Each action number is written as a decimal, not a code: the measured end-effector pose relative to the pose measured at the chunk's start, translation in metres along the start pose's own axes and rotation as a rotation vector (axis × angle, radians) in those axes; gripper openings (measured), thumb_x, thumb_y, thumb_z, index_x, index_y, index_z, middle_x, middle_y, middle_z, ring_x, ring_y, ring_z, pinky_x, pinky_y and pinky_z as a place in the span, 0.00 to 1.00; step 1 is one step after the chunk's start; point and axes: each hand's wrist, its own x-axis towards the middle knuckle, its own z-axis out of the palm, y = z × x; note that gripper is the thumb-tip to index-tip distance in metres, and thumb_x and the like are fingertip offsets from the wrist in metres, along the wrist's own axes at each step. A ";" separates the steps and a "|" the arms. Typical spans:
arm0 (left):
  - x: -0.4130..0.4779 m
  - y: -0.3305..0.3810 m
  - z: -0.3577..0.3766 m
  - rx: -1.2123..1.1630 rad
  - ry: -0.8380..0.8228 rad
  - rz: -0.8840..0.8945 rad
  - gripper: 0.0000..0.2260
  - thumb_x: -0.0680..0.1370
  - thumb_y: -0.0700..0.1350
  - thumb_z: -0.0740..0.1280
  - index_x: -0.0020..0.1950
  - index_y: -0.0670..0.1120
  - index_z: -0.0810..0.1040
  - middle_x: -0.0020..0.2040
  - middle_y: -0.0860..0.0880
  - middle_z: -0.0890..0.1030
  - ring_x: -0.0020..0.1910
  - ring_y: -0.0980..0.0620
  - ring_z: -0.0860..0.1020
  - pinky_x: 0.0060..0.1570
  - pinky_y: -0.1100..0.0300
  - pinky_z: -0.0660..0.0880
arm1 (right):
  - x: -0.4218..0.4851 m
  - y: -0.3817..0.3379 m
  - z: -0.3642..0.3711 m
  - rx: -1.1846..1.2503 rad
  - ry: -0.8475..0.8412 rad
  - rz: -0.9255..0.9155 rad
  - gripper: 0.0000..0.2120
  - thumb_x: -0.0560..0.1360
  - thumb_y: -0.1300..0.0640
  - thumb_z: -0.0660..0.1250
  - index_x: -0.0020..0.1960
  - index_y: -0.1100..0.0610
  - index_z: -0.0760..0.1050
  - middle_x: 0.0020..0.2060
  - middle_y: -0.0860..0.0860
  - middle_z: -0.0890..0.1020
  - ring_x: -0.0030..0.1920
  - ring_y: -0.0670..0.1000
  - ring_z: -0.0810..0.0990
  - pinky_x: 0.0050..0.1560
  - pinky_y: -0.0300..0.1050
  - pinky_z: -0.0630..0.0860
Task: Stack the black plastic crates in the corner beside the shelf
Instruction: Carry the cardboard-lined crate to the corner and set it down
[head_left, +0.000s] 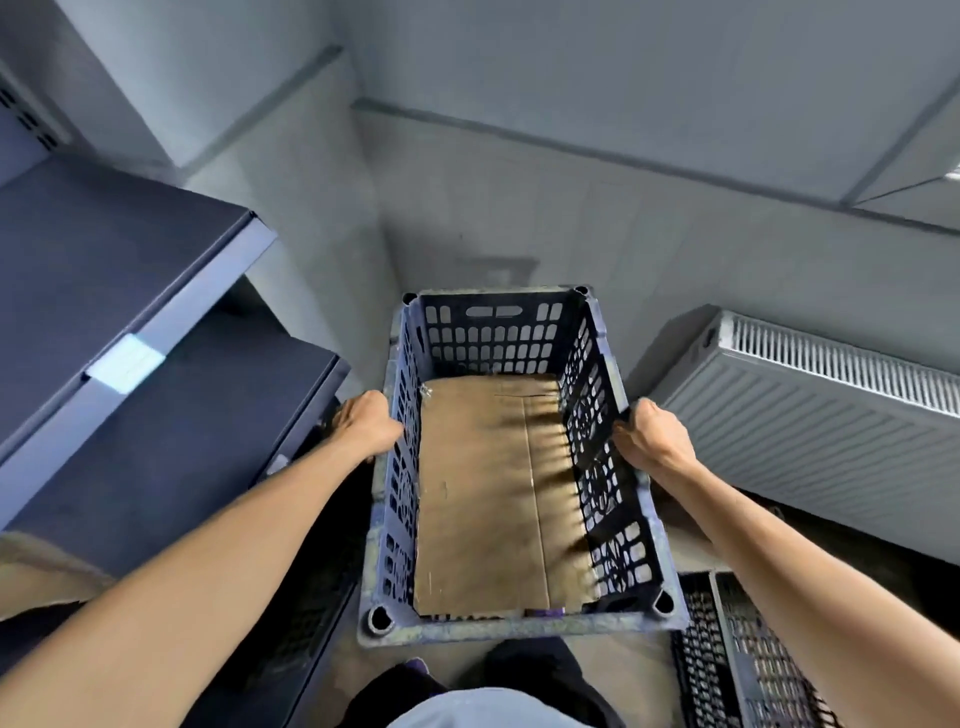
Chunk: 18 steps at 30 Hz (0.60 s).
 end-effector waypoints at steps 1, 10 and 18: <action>0.004 0.007 0.002 -0.011 0.005 -0.022 0.12 0.76 0.44 0.67 0.36 0.45 0.68 0.35 0.47 0.75 0.32 0.48 0.74 0.28 0.61 0.66 | 0.014 0.002 -0.001 -0.013 -0.014 -0.029 0.13 0.78 0.55 0.61 0.55 0.64 0.70 0.55 0.65 0.79 0.52 0.65 0.78 0.43 0.48 0.69; 0.036 0.037 0.036 -0.130 -0.010 -0.212 0.10 0.77 0.46 0.66 0.37 0.44 0.71 0.41 0.41 0.83 0.43 0.41 0.82 0.36 0.58 0.72 | 0.112 -0.004 0.005 -0.023 -0.101 -0.090 0.13 0.77 0.56 0.59 0.55 0.65 0.71 0.56 0.65 0.79 0.54 0.65 0.78 0.48 0.50 0.72; 0.091 0.037 0.080 -0.192 -0.085 -0.309 0.09 0.74 0.48 0.68 0.47 0.43 0.80 0.46 0.41 0.84 0.45 0.40 0.82 0.46 0.52 0.80 | 0.179 -0.027 0.034 -0.068 -0.177 -0.055 0.16 0.76 0.54 0.60 0.57 0.64 0.72 0.57 0.64 0.79 0.54 0.65 0.78 0.50 0.51 0.73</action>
